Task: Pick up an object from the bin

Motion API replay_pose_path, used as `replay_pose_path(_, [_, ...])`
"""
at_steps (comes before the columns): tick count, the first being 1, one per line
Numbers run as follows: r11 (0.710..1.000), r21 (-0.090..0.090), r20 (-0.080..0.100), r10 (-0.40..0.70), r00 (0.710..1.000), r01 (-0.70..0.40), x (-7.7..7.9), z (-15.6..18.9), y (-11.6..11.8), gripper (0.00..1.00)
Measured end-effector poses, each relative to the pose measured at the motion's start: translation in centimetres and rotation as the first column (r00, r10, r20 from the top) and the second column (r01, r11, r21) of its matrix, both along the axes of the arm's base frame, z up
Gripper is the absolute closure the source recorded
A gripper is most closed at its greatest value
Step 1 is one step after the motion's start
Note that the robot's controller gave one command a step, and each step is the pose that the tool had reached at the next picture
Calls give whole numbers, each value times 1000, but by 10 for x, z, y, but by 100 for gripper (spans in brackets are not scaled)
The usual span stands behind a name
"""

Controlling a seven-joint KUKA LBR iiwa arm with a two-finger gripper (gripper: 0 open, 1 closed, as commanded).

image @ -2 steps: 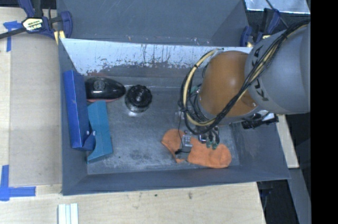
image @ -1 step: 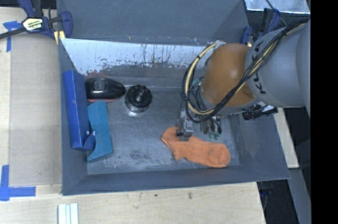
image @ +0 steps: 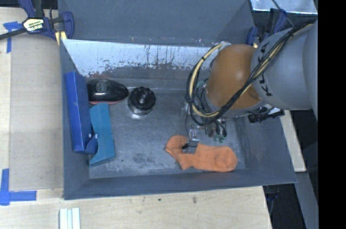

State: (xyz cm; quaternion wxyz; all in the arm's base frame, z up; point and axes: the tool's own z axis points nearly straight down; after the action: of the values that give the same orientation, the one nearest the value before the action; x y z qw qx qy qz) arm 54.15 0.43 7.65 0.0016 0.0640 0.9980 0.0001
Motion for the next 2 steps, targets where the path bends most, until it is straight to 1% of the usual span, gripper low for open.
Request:
replay_pose_path(1, [1000,0,0,-1,1000,1,0,0,0,100])
replay_pose_path(2, [1000,0,0,-1,1000,1,0,0,0,0])
